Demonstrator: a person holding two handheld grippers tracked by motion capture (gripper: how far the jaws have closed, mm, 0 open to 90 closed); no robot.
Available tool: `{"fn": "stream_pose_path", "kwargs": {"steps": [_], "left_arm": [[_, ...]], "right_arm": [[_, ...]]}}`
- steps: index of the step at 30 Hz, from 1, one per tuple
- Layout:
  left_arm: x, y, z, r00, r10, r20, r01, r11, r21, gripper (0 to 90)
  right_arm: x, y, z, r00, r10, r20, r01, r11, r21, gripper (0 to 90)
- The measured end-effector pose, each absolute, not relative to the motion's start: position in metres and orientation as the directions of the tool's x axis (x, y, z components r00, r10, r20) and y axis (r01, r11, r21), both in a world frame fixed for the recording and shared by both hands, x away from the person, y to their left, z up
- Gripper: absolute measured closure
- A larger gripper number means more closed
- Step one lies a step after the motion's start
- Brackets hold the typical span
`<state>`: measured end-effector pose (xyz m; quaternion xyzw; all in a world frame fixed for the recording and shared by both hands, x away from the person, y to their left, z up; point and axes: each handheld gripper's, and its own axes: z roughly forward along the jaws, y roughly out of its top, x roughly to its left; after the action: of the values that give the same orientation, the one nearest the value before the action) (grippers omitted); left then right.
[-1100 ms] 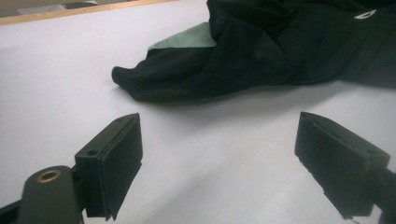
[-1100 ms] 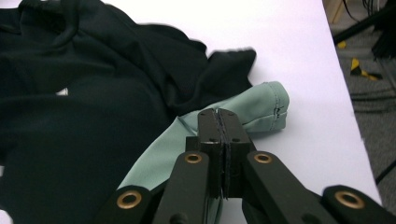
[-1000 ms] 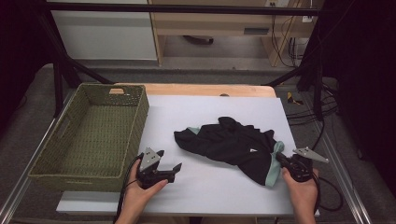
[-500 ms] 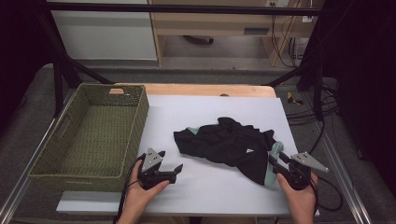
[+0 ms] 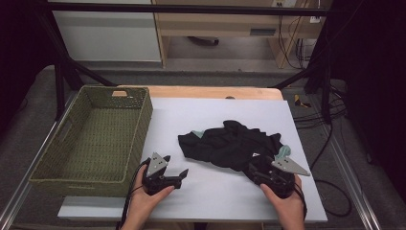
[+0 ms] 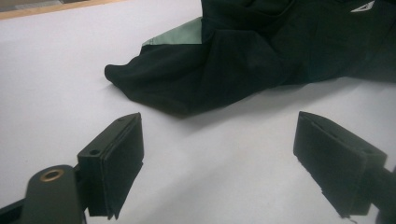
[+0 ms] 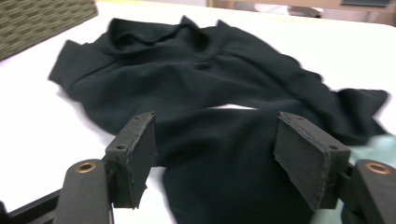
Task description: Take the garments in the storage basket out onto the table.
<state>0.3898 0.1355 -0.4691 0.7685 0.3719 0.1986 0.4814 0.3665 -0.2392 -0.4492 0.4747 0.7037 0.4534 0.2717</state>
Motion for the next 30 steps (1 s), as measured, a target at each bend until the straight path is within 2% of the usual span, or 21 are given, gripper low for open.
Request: {"fn": "stream_pose_path", "kwargs": {"steps": [8,15,22,30], "left_arm": [[0.390,0.136,-0.469,0.640,0.766,-0.056,0.386,-0.257,0.886,16.6],[0.389,0.135,-0.470,0.642,0.765,-0.055,0.385,-0.259,0.886,16.6],[0.390,0.136,-0.469,0.642,0.765,-0.057,0.383,-0.256,0.887,16.7],[0.390,0.136,-0.469,0.643,0.764,-0.053,0.382,-0.260,0.887,16.7]], "right_arm": [[0.372,-0.195,-0.455,-0.502,0.865,0.015,0.425,0.232,0.875,30.6],[0.387,-0.161,-0.461,-0.555,0.832,-0.006,0.427,0.291,0.856,31.2],[0.402,-0.131,-0.467,-0.574,0.819,-0.013,0.436,0.320,0.841,30.7],[0.418,-0.114,-0.472,-0.551,0.833,-0.045,0.456,0.346,0.820,30.8]]}}
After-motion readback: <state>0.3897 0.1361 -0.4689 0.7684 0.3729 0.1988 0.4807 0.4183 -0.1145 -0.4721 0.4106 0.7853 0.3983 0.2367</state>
